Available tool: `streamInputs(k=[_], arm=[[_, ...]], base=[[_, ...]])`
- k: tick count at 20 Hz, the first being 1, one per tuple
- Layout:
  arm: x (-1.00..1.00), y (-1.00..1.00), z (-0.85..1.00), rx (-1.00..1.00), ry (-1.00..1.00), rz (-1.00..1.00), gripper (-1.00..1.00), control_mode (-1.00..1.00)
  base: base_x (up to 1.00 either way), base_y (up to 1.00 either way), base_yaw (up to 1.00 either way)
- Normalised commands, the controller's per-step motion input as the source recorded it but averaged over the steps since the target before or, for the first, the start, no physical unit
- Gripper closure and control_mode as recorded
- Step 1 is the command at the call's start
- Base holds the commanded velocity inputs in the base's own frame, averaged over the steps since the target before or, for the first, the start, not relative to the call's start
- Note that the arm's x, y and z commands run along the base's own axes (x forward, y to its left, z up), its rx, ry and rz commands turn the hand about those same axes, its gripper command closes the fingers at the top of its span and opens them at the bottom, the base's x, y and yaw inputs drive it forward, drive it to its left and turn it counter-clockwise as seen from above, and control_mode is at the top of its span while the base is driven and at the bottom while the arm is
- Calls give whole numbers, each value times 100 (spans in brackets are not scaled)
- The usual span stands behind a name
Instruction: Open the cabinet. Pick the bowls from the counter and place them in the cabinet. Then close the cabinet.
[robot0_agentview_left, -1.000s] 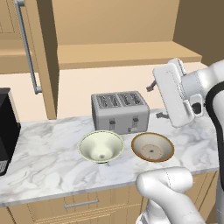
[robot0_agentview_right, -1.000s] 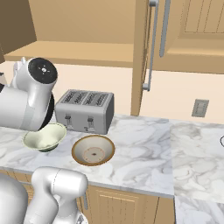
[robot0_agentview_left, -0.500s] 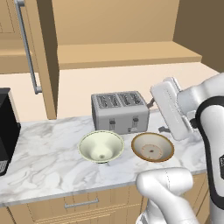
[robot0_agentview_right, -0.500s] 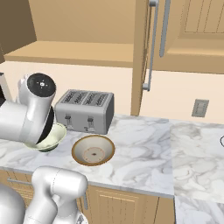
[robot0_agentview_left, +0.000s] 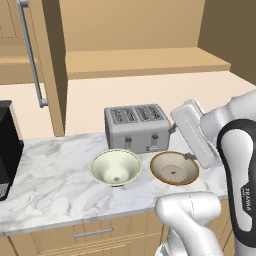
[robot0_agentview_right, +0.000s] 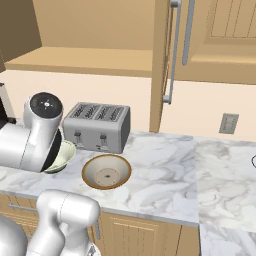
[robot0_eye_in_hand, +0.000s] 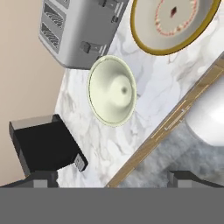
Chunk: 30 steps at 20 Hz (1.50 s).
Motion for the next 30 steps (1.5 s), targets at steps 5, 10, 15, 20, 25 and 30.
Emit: streamInputs(k=[5, 10, 15, 20, 25, 30], arm=[[0, -3, -24, -1, 0, 10, -100, -100], [0, 0, -28, -1, 0, 10, -100, -100], [0, 0, -38, -4, 0, 7, -100, -100], [3, 0, -49, -7, -2, 0, -100, -100], [13, 0, -48, -5, 0, 0, -100, -100], [28, 2, -45, -2, 0, 0, -100, -100]], base=[[0, 0, 0], [0, 0, 0], [0, 0, 0], [0, 0, 0], [0, 0, 0], [0, 0, 0]])
